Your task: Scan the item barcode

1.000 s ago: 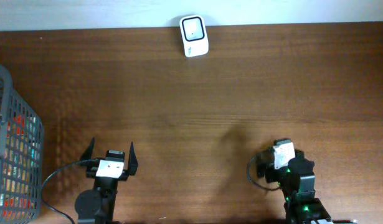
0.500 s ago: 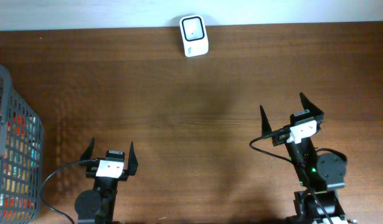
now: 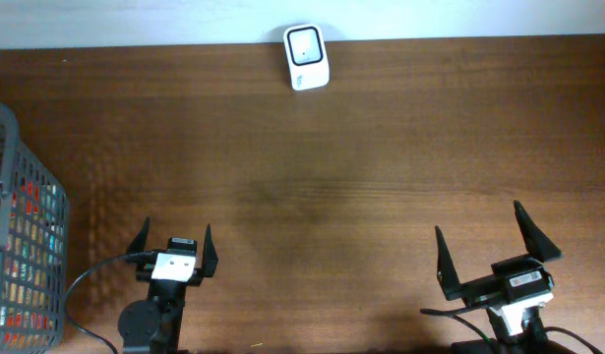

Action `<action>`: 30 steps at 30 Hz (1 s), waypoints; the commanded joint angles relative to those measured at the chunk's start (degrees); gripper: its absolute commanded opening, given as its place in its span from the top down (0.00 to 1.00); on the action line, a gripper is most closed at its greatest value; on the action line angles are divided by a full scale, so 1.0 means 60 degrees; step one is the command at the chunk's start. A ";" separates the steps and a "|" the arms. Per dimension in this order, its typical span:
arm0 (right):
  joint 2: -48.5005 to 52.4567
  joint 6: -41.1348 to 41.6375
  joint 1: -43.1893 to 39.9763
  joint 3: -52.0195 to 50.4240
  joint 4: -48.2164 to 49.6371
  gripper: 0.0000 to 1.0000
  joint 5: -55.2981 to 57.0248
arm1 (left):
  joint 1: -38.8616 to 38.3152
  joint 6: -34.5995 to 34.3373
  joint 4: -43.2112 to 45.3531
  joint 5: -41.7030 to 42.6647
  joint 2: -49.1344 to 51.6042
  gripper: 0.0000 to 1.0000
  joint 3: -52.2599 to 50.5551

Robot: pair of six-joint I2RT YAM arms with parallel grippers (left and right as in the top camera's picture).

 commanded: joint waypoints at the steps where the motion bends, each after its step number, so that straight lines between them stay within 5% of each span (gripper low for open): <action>1: -0.0007 -0.0047 -0.0018 0.0197 -0.0335 0.01 -0.0076 | -0.0036 -0.0091 -0.0007 -0.0033 -0.0040 0.01 -0.0058; 13: -0.0007 -0.0040 -0.0018 0.0189 -0.6200 0.01 0.0284 | -0.0036 -0.0091 -0.0011 -0.0033 -0.0040 0.01 -0.0058; 30: -0.0007 -0.0040 -0.0018 0.0189 -0.7643 0.01 0.0288 | -0.0036 -0.0084 -0.0011 -0.0047 -0.0040 0.01 -0.0058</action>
